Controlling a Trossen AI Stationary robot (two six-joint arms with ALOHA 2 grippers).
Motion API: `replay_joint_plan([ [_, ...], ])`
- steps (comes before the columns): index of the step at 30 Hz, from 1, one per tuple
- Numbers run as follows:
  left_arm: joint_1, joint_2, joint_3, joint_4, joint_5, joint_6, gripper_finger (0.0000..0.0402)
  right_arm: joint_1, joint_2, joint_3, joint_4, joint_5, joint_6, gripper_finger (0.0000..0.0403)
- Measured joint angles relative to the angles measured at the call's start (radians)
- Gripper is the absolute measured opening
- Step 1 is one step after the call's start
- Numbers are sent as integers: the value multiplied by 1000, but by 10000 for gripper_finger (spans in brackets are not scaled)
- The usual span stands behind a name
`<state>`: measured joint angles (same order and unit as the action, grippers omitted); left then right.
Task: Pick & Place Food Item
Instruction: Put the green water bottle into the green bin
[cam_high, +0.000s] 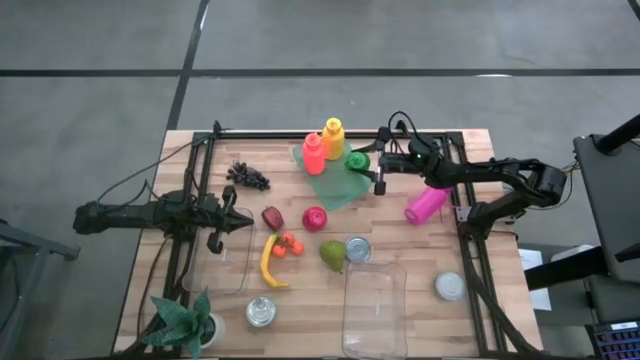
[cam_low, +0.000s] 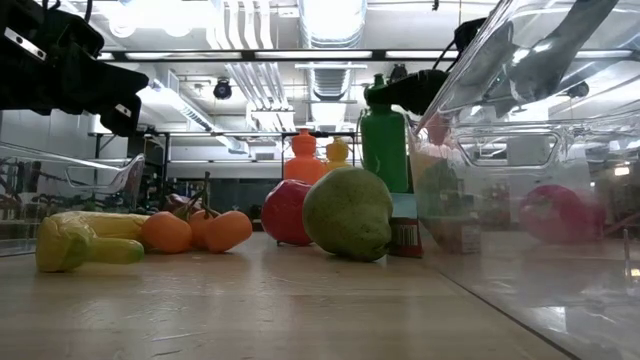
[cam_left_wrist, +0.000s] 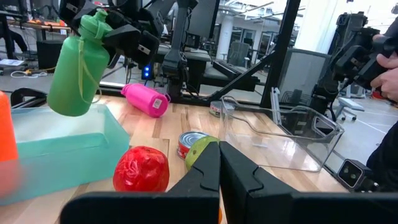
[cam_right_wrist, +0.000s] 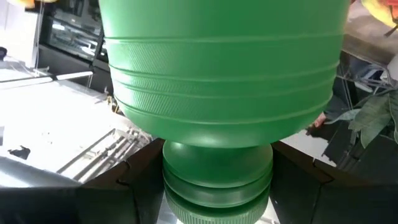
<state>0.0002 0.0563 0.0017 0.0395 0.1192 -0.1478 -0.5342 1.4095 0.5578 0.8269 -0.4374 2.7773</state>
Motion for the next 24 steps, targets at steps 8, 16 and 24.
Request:
replay_joint_plan([
  [8, 0, 0, 0, 0, 0, 0, 1, 6, 122, 63, 125, -55, 32, 224],
  [16, 0, 0, 0, 0, 0, 0, 1, 55, 218, 129, 211, -97, 66, 224],
  [24, 0, 0, 0, 0, 0, 0, 1, 90, 227, 132, 201, -105, 100, 224],
])
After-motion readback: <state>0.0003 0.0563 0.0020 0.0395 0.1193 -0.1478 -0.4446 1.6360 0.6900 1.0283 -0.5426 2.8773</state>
